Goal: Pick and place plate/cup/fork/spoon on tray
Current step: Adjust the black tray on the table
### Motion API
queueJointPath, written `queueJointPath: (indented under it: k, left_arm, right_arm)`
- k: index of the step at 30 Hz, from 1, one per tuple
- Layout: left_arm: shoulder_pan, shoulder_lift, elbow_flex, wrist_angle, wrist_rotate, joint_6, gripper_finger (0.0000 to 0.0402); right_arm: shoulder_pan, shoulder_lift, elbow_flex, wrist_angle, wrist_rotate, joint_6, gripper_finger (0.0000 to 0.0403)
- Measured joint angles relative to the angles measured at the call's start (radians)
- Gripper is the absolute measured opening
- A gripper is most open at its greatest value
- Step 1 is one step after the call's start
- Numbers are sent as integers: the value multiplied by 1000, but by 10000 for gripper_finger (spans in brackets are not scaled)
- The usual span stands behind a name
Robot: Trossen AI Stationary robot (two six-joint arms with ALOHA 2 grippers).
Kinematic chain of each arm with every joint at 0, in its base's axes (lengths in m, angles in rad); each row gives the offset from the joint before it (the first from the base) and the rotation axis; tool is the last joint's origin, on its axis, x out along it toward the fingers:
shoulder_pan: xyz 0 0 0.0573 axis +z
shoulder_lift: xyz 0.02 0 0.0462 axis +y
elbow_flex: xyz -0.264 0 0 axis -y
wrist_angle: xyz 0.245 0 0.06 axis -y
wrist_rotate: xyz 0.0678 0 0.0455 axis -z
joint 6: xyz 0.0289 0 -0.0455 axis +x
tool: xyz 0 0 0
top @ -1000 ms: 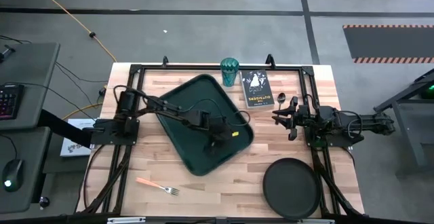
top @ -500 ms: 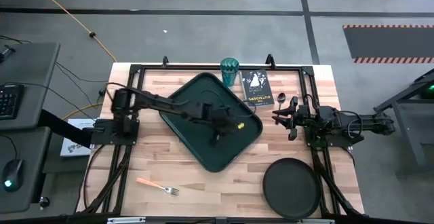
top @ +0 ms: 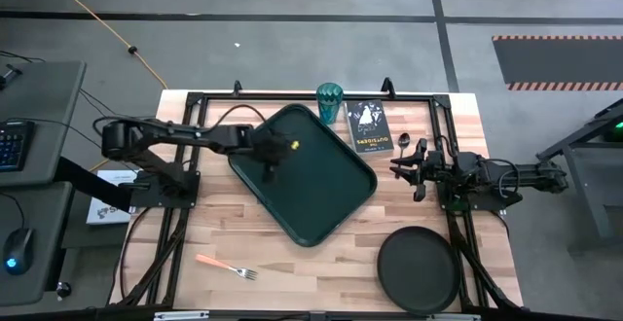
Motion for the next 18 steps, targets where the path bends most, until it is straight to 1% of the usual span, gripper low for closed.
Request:
queueJointPath:
  k: [4,10,18]
  left_arm:
    - [57,-1,-66,-56,37,-7,0]
    - [38,12,-112,-77,66,65,0]
    - [10,12,-162,-77,-49,77,0]
  right_arm:
    - [0,2,0,0,0,0,97]
    - [0,2,0,0,0,0,97]
    - [0,3,0,0,0,0,97]
